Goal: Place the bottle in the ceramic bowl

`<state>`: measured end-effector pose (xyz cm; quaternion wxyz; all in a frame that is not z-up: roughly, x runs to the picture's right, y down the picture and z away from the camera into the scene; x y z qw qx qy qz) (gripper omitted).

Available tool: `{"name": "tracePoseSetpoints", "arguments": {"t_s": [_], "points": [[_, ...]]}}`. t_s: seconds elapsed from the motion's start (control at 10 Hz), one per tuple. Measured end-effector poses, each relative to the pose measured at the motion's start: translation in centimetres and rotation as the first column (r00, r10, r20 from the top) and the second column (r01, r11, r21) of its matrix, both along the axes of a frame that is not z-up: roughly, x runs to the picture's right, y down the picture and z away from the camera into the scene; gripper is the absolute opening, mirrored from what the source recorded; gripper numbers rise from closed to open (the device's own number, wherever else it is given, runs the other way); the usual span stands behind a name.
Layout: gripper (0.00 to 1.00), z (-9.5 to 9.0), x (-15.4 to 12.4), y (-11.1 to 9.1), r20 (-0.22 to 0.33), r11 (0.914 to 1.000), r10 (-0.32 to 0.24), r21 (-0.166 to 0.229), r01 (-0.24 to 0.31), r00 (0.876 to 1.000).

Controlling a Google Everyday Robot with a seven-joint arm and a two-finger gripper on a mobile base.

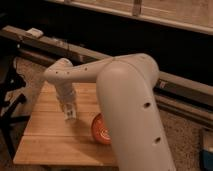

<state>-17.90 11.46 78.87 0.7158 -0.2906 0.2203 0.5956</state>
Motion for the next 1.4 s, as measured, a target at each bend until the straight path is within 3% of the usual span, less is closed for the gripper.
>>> {"name": "tracePoseSetpoints", "arguments": {"t_s": [0.4,0.7,0.8,1.0,1.3,1.4], "points": [[0.00,-3.3,8.8,3.1,-0.080,0.9922,0.123,0.031,-0.121,0.989],[0.00,-4.2,14.0,4.8,-0.163,0.9777,0.210,0.047,-0.205,0.964],[0.02,-4.0,15.7,5.1,-0.198,0.9709,0.239,0.052,-0.234,0.951],[0.22,-2.7,18.3,5.0,-0.267,0.9573,0.289,0.061,-0.283,0.920],[0.53,-1.9,19.6,4.5,-0.302,0.9491,0.314,0.069,-0.307,0.900],[0.61,-1.7,19.7,4.2,-0.299,0.9486,0.315,0.070,-0.309,0.901]]}}
